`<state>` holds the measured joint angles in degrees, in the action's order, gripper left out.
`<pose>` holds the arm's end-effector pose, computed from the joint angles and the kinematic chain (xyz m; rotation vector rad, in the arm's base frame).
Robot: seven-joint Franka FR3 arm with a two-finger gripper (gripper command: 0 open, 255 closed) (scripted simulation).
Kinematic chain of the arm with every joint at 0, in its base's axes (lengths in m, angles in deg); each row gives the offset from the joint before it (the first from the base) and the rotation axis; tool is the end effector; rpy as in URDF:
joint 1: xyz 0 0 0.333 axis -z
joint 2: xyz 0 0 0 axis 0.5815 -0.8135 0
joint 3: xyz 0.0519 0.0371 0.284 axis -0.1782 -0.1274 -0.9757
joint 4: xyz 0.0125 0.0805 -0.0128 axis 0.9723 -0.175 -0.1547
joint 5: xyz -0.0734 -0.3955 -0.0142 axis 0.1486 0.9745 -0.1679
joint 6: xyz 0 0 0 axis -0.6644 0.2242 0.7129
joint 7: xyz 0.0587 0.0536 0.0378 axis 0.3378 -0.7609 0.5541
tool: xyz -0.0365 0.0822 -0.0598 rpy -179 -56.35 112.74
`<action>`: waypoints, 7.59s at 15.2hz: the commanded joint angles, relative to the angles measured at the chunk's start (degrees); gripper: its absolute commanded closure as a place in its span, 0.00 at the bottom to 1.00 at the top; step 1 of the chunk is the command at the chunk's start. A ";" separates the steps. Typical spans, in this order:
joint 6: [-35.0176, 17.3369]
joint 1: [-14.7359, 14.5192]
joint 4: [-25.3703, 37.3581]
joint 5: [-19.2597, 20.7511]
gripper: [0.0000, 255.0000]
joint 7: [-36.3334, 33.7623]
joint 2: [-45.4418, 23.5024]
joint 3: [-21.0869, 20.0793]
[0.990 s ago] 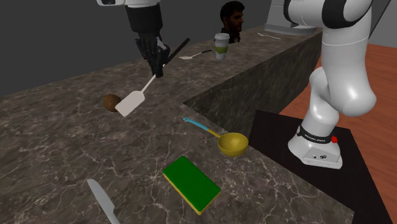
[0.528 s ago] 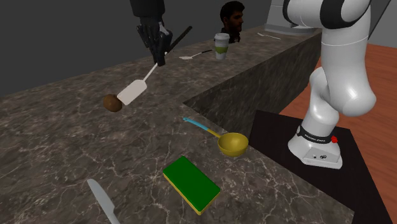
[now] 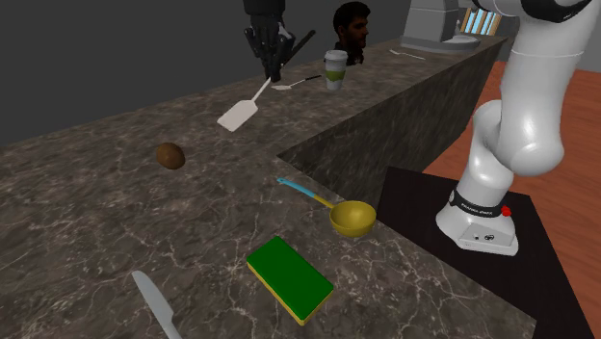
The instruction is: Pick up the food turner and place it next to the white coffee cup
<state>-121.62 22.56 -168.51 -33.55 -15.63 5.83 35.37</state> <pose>0.5465 0.2121 0.6102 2.6209 1.6634 -0.0848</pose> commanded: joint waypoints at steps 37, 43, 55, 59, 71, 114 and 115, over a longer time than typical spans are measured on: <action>-6.34 23.92 -12.11 0.76 1.00 52.87 9.11 29.27; -5.48 28.71 -3.95 -2.17 1.00 62.21 1.84 33.90; 2.01 44.65 24.23 -13.21 1.00 77.94 -20.11 38.16; -2.63 42.92 17.25 -12.10 1.00 77.72 -17.75 38.34; -13.85 40.22 2.69 -10.52 1.00 77.14 -14.32 38.35; -24.24 38.85 -8.32 -10.36 0.00 76.71 -13.75 38.01; -24.23 38.85 -8.31 -10.36 0.00 76.71 -13.75 38.01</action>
<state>-146.12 61.34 -177.09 -43.90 61.01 -7.89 73.35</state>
